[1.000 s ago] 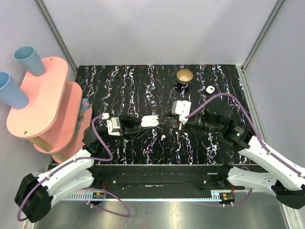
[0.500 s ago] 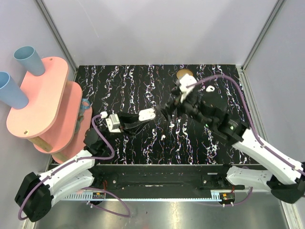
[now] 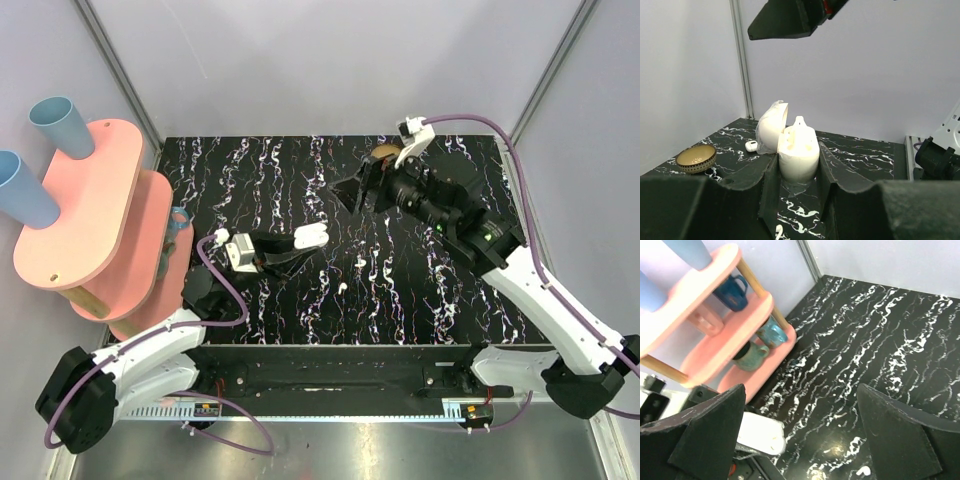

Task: Insert the wireless bluetooth earbuds into the charging case
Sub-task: Close the charging case.

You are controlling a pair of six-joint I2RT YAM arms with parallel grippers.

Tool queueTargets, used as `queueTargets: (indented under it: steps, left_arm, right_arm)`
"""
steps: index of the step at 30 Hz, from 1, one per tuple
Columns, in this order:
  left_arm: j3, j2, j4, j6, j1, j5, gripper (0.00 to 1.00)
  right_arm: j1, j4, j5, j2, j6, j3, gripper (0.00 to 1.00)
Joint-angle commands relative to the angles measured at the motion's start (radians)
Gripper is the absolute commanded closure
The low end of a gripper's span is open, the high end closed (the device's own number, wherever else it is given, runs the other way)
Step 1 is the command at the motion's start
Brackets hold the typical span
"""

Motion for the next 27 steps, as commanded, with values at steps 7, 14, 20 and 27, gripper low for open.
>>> queueTargets:
  steps: [7, 14, 20, 27]
  left_arm:
    - [0.003, -0.029, 0.079, -0.007, 0.000, 0.006, 1.00]
    - [0.002, -0.028, 0.071, -0.008, 0.000, 0.004, 1.00]
    - [0.015, 0.012, 0.090, -0.014, 0.000, 0.012, 1.00]
    - [0.035, 0.081, 0.139, -0.034, 0.000, 0.015, 1.00]
  right_arm:
    - [-0.145, -0.099, -0.250, 0.155, 0.150, 0.217, 0.00]
    - [-0.145, 0.020, -0.183, 0.136, 0.176, 0.040, 0.00]
    - [-0.143, 0.038, -0.206, 0.170, 0.181, 0.002, 0.00]
    - [-0.105, 0.020, -0.179, 0.222, 0.141, 0.020, 0.00]
